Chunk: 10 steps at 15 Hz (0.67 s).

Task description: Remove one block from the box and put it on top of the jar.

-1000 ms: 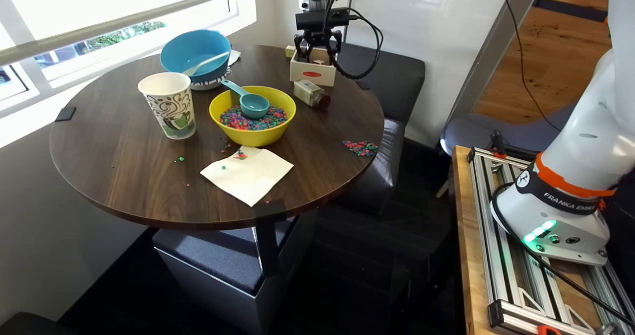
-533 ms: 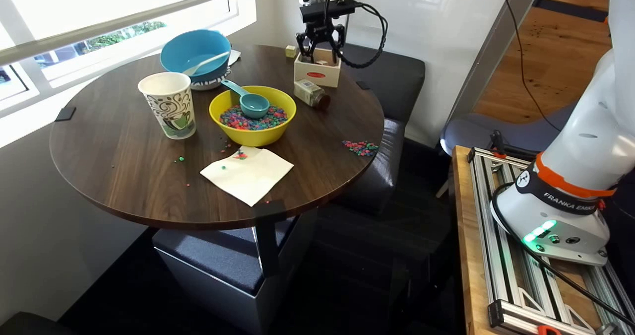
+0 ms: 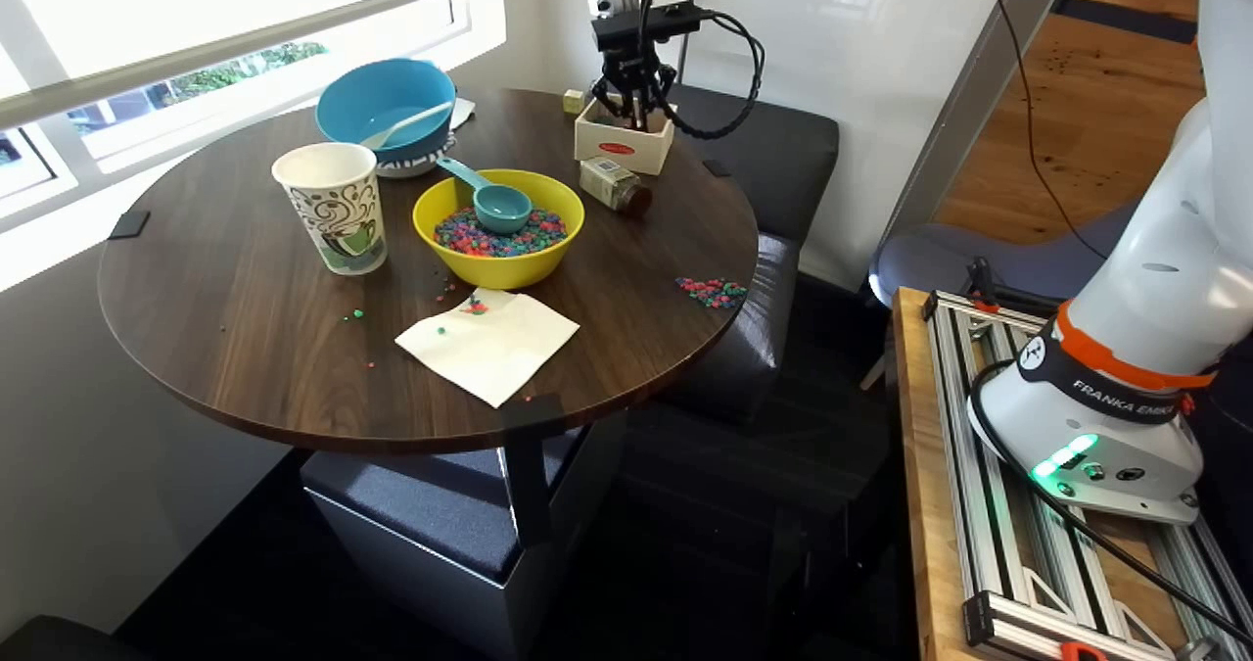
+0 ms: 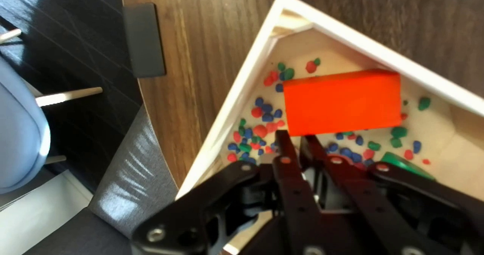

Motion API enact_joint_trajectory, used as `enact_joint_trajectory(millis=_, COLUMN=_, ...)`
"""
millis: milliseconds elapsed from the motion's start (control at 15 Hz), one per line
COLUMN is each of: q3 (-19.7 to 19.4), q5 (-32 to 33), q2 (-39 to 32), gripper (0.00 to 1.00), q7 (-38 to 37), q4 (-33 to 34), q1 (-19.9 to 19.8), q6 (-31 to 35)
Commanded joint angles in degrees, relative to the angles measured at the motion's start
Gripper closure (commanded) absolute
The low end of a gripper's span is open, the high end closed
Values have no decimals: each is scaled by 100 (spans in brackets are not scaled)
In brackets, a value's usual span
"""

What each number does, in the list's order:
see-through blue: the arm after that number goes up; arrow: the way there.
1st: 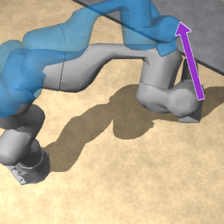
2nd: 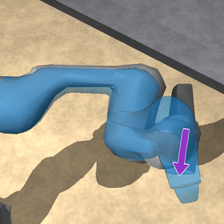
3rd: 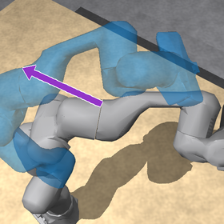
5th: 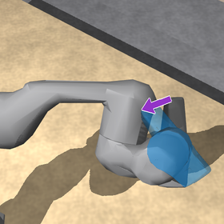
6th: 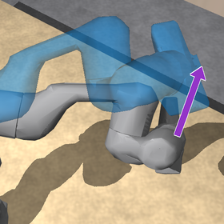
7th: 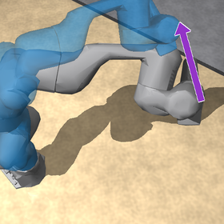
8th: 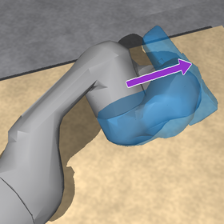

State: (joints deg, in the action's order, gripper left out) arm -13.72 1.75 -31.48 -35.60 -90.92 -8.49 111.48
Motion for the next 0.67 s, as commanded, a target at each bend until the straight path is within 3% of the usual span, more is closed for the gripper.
enact_joint_trajectory(millis=0, q3=24, q5=-155, q2=-51, gripper=100, q7=-18, q4=122, q1=-34, q6=-287)
enact_joint_trajectory(millis=400, q3=108, q5=-500, q2=492, gripper=95, q7=384, q4=34, q1=-114, q6=-349)
enact_joint_trajectory(millis=467, q3=90, q5=-364, q2=532, gripper=78, q7=593, q4=7, q1=-88, q6=-349)
enact_joint_trajectory(millis=533, q3=76, q5=-292, q2=549, gripper=79, q7=754, q4=9, q1=-72, q6=-395)
enact_joint_trajectory(millis=600, q3=63, q5=-193, q2=541, gripper=63, q7=936, q4=10, q1=-54, q6=-442)
